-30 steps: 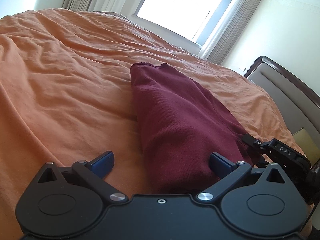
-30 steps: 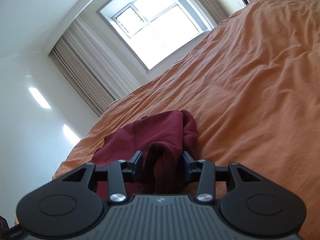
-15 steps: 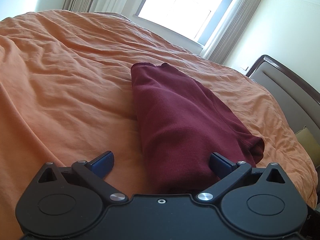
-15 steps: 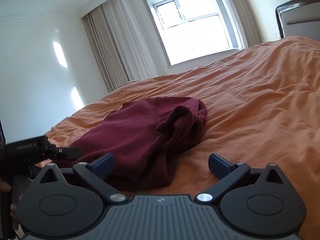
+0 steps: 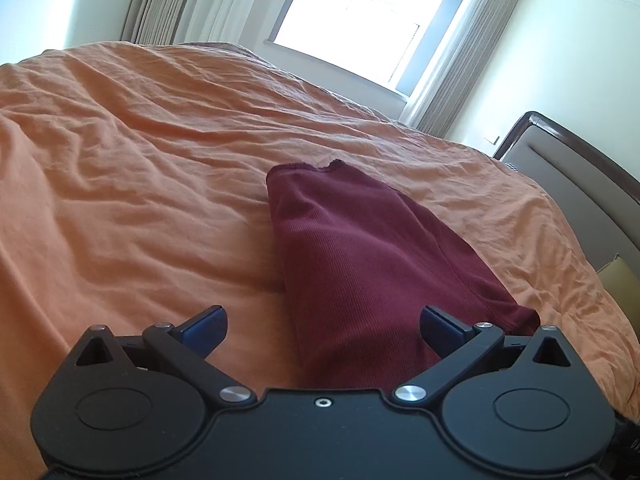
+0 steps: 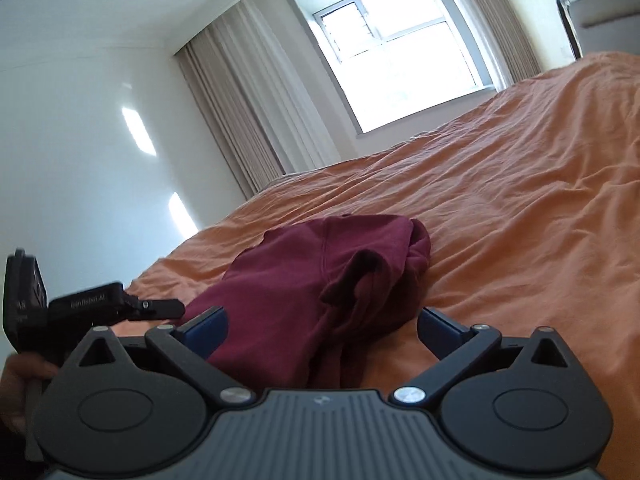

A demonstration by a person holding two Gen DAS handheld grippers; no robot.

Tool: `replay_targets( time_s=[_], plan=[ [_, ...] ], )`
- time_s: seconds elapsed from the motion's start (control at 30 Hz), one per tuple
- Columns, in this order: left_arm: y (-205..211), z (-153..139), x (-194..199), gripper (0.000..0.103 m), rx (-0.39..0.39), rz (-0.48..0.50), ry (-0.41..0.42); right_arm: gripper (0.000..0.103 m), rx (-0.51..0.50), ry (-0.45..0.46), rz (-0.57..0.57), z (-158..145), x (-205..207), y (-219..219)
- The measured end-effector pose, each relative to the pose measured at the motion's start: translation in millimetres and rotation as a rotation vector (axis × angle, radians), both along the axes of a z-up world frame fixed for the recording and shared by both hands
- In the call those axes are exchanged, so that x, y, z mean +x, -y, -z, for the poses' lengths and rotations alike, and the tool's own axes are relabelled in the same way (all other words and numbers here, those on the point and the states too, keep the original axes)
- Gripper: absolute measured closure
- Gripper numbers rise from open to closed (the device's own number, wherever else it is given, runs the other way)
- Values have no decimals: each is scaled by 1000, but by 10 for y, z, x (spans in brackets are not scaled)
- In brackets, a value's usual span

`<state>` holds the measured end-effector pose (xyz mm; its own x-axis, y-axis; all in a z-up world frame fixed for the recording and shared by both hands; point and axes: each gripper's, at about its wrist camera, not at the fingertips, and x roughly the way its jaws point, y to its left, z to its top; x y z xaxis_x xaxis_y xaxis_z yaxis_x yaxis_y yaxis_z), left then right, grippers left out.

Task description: Fold small clothes

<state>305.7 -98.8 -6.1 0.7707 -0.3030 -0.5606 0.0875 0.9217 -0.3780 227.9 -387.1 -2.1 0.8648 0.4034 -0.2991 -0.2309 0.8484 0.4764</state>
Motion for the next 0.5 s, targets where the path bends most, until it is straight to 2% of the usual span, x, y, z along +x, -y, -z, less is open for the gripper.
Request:
replay_targets(
  time_s=[0.17, 0.27, 0.37, 0.4, 0.5],
  plan=[
    [-15, -2, 443, 1, 4, 31, -58, 0, 41, -101, 24, -33, 631, 136],
    [24, 54, 620, 1, 34, 45, -96, 0, 71, -169, 22, 46, 969, 173],
    [47, 118, 699, 1, 20, 71, -124, 2, 110, -234, 21, 175, 1186, 201],
    [59, 128, 705, 1, 19, 78, -125, 8, 121, -244, 27, 201, 1216, 208],
    [87, 148, 724, 1, 4, 107, -124, 33, 128, -246, 17, 233, 1253, 196]
  ],
)
